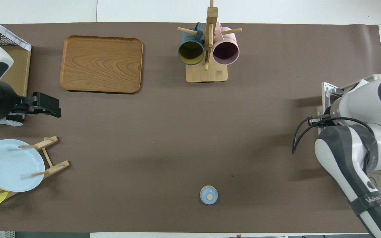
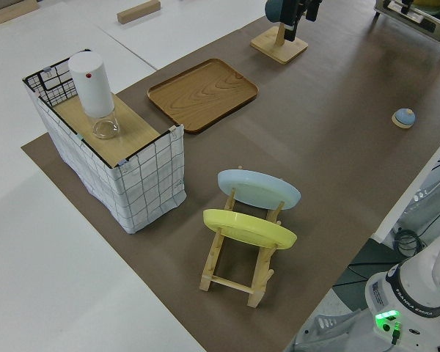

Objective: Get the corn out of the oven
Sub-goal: 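Pull the oven door open toward the robot with the right gripper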

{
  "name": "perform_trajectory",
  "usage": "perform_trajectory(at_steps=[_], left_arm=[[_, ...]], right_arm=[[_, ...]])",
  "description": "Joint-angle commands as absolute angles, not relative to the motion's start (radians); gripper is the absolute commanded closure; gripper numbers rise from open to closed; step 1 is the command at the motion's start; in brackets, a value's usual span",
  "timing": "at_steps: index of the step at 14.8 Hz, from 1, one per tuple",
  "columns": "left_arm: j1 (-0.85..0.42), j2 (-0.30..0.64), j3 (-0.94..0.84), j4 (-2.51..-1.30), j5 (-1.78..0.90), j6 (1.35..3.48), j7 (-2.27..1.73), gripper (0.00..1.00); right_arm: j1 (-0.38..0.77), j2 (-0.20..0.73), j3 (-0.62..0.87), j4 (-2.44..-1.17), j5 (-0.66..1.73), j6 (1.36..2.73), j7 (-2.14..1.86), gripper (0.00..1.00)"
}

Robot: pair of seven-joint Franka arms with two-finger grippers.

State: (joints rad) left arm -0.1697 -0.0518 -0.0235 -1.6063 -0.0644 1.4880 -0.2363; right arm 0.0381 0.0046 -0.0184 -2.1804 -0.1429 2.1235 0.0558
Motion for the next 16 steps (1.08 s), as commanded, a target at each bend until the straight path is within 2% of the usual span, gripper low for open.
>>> perform_trajectory(at_steps=[1,4,14,16], left_arm=[[-0.173,-0.075,-0.023,-1.652,-0.052,1.538,-0.229,0.0],[-0.173,-0.092,-0.023,-1.69,-0.052,1.563,-0.226,0.0],[-0.175,-0.1,-0.025,-1.723,-0.054,1.585,-0.224,0.0],[-0.175,-0.1,-0.025,-1.723,-0.054,1.586,-0.224,0.0]], right_arm=[[0.005,0.107,-0.043,-2.172,-0.201,2.269,0.045,1.0],[0.002,0.166,-0.043,-2.172,-0.201,2.312,0.048,1.0],[0.037,0.17,-0.043,-2.177,-0.023,2.307,0.058,1.0],[0.075,0.17,-0.043,-2.174,0.009,2.304,0.061,1.0]])
